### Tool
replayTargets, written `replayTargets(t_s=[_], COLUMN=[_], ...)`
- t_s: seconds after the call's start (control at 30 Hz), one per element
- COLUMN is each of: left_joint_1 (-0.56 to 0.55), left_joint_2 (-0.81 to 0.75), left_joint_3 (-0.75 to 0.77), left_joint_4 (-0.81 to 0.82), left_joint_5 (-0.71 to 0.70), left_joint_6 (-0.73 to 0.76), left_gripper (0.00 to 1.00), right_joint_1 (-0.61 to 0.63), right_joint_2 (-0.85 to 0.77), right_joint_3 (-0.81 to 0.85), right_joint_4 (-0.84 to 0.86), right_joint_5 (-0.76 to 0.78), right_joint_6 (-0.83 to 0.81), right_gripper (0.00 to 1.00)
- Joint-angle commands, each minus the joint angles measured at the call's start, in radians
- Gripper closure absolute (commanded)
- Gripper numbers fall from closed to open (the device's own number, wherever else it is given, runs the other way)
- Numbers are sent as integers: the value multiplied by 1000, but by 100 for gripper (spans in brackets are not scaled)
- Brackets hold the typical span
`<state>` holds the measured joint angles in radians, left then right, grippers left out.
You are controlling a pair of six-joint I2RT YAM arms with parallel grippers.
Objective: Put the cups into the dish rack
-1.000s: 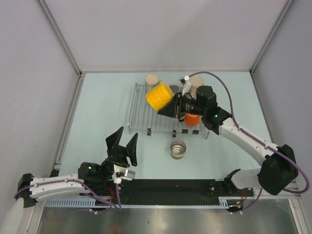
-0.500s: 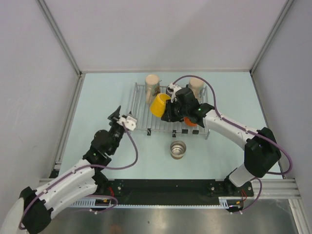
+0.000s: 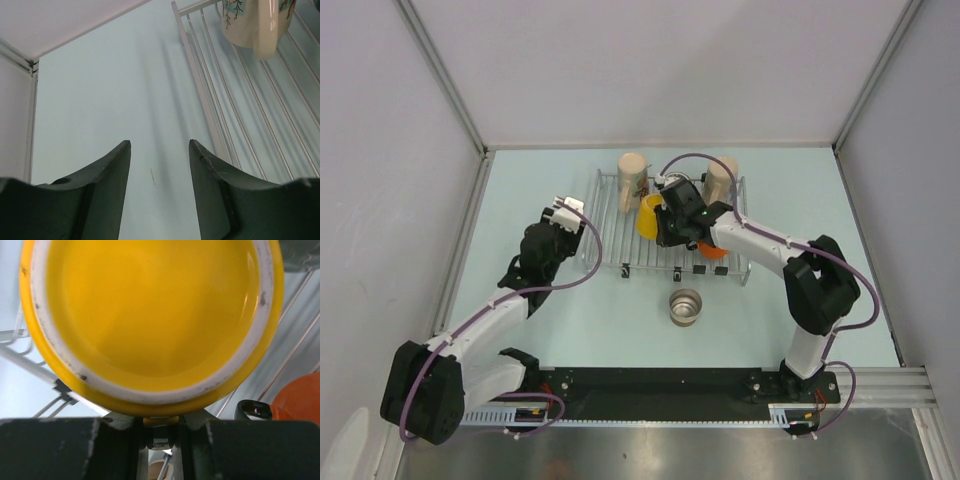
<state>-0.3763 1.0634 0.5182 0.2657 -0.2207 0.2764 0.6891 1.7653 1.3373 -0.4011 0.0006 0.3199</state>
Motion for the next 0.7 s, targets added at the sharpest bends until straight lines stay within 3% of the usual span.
replayTargets(t_s=[0.0,0.57,0.6,0.67], left_joint_1=[27,36,36,36], left_joint_2=[-14,-97,-102,-112], left_joint_3=[14,-49,-56,-60], left_joint_4=[41,110,119,122], left_joint_5=[61,75,75,75], left_joint_6=[-66,-62,-60,-57], left_gripper=[45,47,46,46], right_joint_1=[9,38,39,50], right_joint_2=[26,174,177,172], right_joint_3=[74,157,157,157], right_joint_4=[21,-134,-151,-166], right_joint_5=[65,180,190,200], right_joint_6=[-18,-5,-4,2], right_gripper=[100,100,86,73])
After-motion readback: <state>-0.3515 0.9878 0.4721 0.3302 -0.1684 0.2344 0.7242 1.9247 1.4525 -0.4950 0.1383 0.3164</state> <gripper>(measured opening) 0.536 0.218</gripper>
